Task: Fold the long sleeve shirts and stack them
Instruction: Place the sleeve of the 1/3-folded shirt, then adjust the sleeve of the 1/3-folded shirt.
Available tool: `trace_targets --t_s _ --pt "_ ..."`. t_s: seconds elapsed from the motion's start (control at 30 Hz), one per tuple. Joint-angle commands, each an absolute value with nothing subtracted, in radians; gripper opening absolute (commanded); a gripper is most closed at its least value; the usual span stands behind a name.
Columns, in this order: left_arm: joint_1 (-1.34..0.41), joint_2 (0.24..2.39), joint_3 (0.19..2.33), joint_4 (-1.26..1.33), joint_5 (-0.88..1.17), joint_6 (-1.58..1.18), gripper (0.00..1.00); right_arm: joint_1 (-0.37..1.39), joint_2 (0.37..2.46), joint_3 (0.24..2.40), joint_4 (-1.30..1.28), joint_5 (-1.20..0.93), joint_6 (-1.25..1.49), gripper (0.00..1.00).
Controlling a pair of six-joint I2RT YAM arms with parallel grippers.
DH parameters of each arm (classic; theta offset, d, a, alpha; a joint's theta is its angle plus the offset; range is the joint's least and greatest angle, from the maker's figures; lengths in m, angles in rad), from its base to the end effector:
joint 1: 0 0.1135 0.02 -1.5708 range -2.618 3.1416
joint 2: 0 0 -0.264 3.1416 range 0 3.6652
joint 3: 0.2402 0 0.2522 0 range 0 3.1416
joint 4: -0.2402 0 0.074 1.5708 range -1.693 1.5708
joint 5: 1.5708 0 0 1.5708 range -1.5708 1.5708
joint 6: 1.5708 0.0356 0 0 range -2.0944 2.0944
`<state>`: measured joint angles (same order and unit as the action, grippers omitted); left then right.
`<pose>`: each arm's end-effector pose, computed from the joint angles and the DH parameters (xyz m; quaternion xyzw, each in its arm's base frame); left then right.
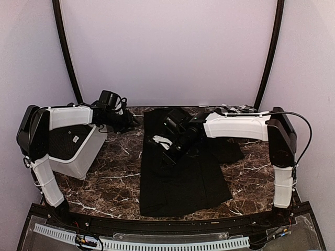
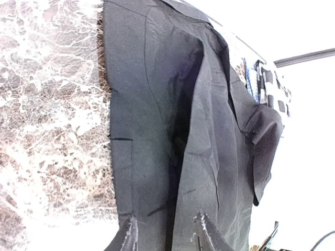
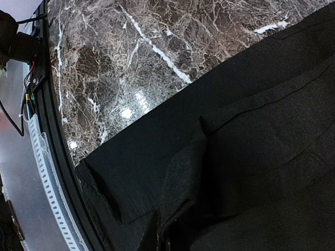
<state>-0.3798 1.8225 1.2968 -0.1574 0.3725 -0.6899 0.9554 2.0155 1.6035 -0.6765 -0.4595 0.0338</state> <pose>0.3768 -0.1644 0.2305 -0.0585 0.8891 -0.3590 0.2778 0.2360 0.3612 0.2149 -0.4692 0.8227 0.3050 0.0997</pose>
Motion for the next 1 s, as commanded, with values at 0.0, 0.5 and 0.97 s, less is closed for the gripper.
trace_targets --t_s 0.0,0.5,0.97 --pt "-0.379 1.752 1.274 -0.231 0.359 -0.621 0.36 0.983 2.001 1.706 -0.820 -0.403 0.045 0.00" --pt "-0.379 1.741 1.256 -0.252 0.408 -0.587 0.36 1.046 2.106 1.941 -1.029 -0.302 0.050 0.00" --pt "-0.379 1.750 1.222 -0.250 0.424 -0.581 0.36 1.100 2.180 1.833 -0.904 -0.330 0.080 0.03"
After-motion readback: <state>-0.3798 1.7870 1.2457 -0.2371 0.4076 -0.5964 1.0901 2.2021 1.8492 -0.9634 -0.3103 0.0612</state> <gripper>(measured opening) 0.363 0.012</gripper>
